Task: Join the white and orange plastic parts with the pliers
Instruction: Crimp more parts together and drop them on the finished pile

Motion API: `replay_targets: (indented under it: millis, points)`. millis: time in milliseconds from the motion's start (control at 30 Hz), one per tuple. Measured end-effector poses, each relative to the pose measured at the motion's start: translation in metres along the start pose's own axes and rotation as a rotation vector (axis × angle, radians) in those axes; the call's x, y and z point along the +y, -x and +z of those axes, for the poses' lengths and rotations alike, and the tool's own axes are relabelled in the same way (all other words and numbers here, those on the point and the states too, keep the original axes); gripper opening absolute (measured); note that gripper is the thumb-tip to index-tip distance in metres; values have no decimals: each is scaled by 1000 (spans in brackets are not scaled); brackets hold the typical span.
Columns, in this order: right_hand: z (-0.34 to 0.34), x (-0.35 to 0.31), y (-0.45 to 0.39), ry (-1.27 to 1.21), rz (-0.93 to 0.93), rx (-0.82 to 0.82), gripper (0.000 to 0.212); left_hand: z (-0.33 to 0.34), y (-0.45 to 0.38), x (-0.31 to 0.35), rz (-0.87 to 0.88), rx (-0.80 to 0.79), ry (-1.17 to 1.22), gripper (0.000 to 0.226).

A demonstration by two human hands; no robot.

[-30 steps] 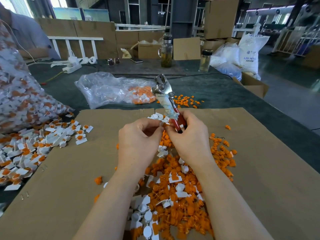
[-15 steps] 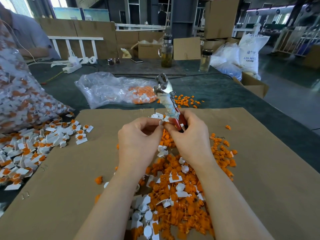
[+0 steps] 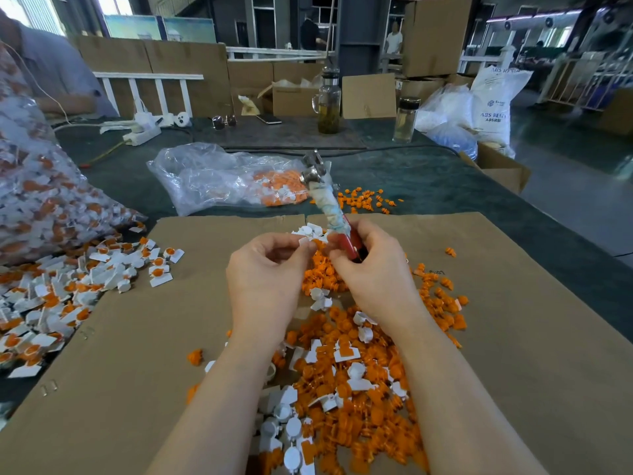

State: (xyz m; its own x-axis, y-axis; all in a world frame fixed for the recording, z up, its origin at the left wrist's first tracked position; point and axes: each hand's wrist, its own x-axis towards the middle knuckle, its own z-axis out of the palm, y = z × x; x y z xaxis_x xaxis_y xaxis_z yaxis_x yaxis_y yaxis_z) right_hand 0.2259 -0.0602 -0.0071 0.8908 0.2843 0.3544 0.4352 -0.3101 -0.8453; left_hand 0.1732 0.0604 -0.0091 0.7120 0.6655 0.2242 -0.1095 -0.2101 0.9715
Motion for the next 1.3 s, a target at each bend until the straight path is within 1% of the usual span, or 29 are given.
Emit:
replay_targets:
  millis: [100, 200, 367, 500, 533, 633, 800, 833, 867, 1000, 1033, 1133, 1300]
  points:
    - [-9, 2, 0, -80, 70, -87, 18, -4, -2, 2, -72, 5, 188, 8]
    - [-17, 4, 2, -97, 119, -200, 16, -8, -4, 4, -83, 7, 313, 7]
    - [-22, 4, 2, -53, 181, -376, 18, -12, -6, 6, -90, 25, 417, 8]
    - [-25, 2, 3, -9, 202, -466, 18, -15, -9, 6, -92, 45, 458, 8]
    - [-25, 1, 4, -2, 205, -486, 21, -16, -9, 6, -90, 49, 458, 8]
    - [-27, -1, 4, 44, 224, -534, 46, -17, -10, 6, -82, 49, 459, 8]
    - [-27, 1, 5, 71, 221, -584, 63, -17, -9, 7, -69, 36, 459, 10]
    - [-27, 1, 5, 76, 219, -583, 63, -17, -10, 7, -64, 34, 458, 10]
    - [-26, 1, 5, 82, 210, -581, 57, -18, -10, 7, -60, 31, 457, 10]
    - [-24, -3, 5, 130, 117, -583, 14, -18, -11, 6, -71, 24, 454, 12]
    - [-23, -2, 5, 145, 103, -582, 11, -18, -11, 6, -81, 25, 458, 12]
    - [-21, -2, 4, 177, 65, -562, 23, -18, -11, 6, -100, 34, 464, 10]
    - [-18, -4, 5, 226, 25, -523, 27, -18, -11, 5, -121, 49, 460, 10]
